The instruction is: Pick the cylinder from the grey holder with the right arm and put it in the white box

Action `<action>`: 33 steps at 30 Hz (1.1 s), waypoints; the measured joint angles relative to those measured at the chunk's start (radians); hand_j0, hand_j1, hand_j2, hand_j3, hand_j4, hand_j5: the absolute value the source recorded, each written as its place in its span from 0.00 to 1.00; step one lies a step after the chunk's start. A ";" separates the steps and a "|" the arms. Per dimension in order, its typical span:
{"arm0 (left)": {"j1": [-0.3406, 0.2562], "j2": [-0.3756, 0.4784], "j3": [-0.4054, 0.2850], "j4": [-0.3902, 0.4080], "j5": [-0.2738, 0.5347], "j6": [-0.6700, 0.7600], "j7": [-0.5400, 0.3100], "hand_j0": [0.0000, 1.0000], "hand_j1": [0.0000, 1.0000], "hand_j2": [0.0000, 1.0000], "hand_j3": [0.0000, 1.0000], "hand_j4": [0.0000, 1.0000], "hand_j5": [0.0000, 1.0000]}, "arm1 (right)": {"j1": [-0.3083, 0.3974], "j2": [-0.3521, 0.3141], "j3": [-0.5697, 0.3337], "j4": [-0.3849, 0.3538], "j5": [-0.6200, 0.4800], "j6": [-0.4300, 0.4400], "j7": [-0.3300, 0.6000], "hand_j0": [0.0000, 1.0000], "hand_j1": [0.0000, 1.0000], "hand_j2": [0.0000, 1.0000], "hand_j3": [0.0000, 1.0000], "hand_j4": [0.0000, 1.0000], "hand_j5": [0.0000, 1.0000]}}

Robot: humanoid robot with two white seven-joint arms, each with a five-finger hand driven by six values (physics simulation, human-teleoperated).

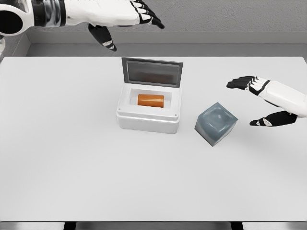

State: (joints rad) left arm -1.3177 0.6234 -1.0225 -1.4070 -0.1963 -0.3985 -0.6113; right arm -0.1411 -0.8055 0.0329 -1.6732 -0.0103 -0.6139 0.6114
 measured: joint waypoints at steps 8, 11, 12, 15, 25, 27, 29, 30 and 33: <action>-0.005 -0.050 -0.040 0.113 -0.115 -0.009 0.000 1.00 1.00 1.00 1.00 1.00 1.00 | 0.002 0.001 -0.001 0.002 0.000 0.000 0.000 1.00 1.00 1.00 1.00 1.00 1.00; -0.008 -0.060 -0.059 0.136 -0.130 -0.009 0.000 1.00 1.00 1.00 1.00 1.00 1.00 | 0.002 0.002 -0.002 0.002 -0.001 0.000 0.000 1.00 1.00 1.00 1.00 1.00 1.00; -0.008 -0.066 -0.065 0.145 -0.133 -0.010 0.000 1.00 1.00 1.00 1.00 1.00 1.00 | 0.002 0.002 -0.002 0.003 -0.001 0.000 0.000 1.00 1.00 1.00 1.00 1.00 1.00; -0.011 -0.078 -0.101 0.160 -0.139 -0.010 0.000 1.00 1.00 1.00 1.00 1.00 1.00 | 0.002 0.003 -0.002 0.002 -0.002 0.000 0.000 1.00 1.00 1.00 1.00 1.00 1.00; -0.015 -0.088 -0.163 0.219 -0.251 -0.040 0.000 1.00 1.00 1.00 1.00 1.00 1.00 | 0.002 0.003 -0.002 0.002 -0.002 0.000 0.000 1.00 1.00 1.00 1.00 1.00 1.00; -0.017 -0.088 -0.166 0.223 -0.271 -0.045 0.000 1.00 1.00 1.00 1.00 1.00 1.00 | 0.002 0.003 -0.002 0.002 -0.002 0.000 0.000 1.00 1.00 1.00 1.00 1.00 1.00; -0.028 -0.090 -0.176 0.225 -0.282 -0.050 0.000 1.00 1.00 1.00 1.00 1.00 1.00 | 0.002 0.003 -0.002 0.002 -0.002 0.000 0.000 1.00 1.00 1.00 1.00 1.00 1.00; -0.032 -0.092 -0.184 0.226 -0.285 -0.052 0.000 1.00 1.00 1.00 1.00 1.00 1.00 | 0.002 0.003 -0.002 0.002 -0.002 0.000 0.000 1.00 1.00 1.00 1.00 1.00 1.00; -0.037 -0.097 -0.200 0.223 -0.305 -0.054 0.000 1.00 1.00 1.00 1.00 1.00 1.00 | 0.002 0.003 -0.002 0.002 -0.002 0.000 0.000 1.00 1.00 1.00 1.00 1.00 1.00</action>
State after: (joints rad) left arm -1.3545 0.5268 -1.2224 -1.1843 -0.5012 -0.4526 -0.6113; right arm -0.1396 -0.8028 0.0307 -1.6715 -0.0121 -0.6139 0.6114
